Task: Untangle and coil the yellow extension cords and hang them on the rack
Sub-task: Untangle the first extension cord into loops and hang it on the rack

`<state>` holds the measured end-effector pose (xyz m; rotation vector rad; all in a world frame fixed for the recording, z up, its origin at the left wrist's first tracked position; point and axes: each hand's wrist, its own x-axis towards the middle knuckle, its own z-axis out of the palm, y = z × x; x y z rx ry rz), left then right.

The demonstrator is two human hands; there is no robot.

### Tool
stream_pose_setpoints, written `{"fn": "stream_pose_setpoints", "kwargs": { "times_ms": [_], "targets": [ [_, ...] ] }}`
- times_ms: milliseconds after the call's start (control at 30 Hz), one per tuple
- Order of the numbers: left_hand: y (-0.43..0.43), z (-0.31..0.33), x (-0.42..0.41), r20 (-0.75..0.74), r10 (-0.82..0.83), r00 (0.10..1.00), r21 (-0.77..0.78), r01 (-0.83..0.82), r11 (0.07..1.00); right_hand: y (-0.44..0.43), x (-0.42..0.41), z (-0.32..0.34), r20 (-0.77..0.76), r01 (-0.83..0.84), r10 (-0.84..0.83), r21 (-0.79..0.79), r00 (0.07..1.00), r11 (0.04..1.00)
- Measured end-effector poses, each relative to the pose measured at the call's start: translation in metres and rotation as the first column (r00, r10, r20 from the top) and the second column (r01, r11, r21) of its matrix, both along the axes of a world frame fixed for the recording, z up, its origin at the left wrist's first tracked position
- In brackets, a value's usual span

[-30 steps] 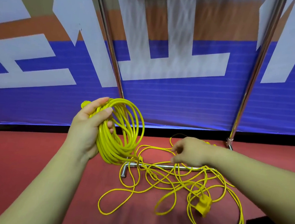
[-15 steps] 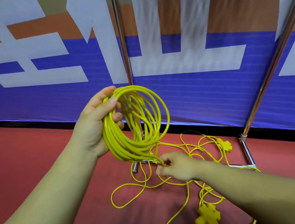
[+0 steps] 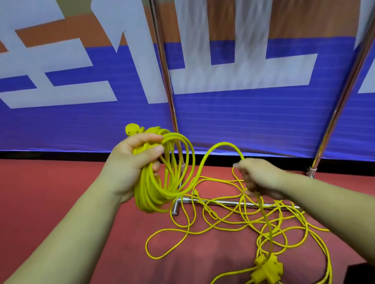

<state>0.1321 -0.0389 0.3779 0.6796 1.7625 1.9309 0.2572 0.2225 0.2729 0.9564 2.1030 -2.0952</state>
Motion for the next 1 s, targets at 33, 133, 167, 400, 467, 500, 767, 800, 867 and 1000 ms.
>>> {"fn": "stream_pose_setpoints", "kwargs": {
  "times_ms": [33, 133, 167, 400, 467, 500, 767, 800, 867, 1000],
  "targets": [
    [0.002, -0.003, 0.003, -0.052, -0.012, 0.999, -0.061, 0.009, 0.998, -0.002, -0.002, 0.012, -0.045, 0.065, -0.069, -0.081, 0.997, 0.995],
    [0.009, -0.010, 0.010, -0.143, -0.020, 0.989, -0.183, -0.007, 0.983, -0.004, -0.003, 0.044, -0.225, 0.154, -0.223, -0.286, 0.949, 0.946],
    [0.012, -0.011, 0.012, -0.139, -0.016, 0.990, -0.191, -0.011, 0.981, -0.004, 0.000, 0.053, -0.277, 0.143, -0.232, -0.308, 0.932, 0.941],
    [0.024, -0.021, 0.017, 0.093, 0.065, 0.994, -0.095, -0.056, 0.994, 0.007, 0.030, 0.081, -0.297, -0.212, 0.183, -0.070, 0.937, 0.975],
    [0.027, -0.023, 0.019, 0.103, 0.077, 0.992, -0.103, -0.066, 0.992, 0.012, 0.035, 0.086, -0.291, -0.255, 0.187, -0.217, 0.938, 0.942],
    [0.029, -0.024, 0.019, 0.107, 0.087, 0.990, -0.108, -0.075, 0.991, 0.016, 0.037, 0.089, -0.317, -0.270, 0.167, -0.314, 0.933, 0.910],
    [0.038, -0.041, 0.009, 0.082, 0.222, 0.972, -0.195, -0.203, 0.960, 0.036, 0.045, 0.093, -0.382, -0.301, 0.138, -0.408, 0.914, 0.862],
    [0.038, -0.043, 0.008, 0.072, 0.228, 0.971, -0.207, -0.209, 0.956, 0.034, 0.047, 0.092, -0.343, -0.293, 0.175, -0.331, 0.923, 0.897],
    [0.038, -0.046, 0.007, 0.062, 0.224, 0.973, -0.215, -0.206, 0.955, 0.031, 0.048, 0.087, -0.211, -0.305, 0.282, -0.086, 0.936, 0.948],
    [0.040, -0.044, 0.013, 0.044, 0.141, 0.989, -0.207, -0.129, 0.970, 0.022, 0.051, 0.088, 0.219, -0.471, 0.422, 0.521, 0.880, 0.712]
  ]
}}
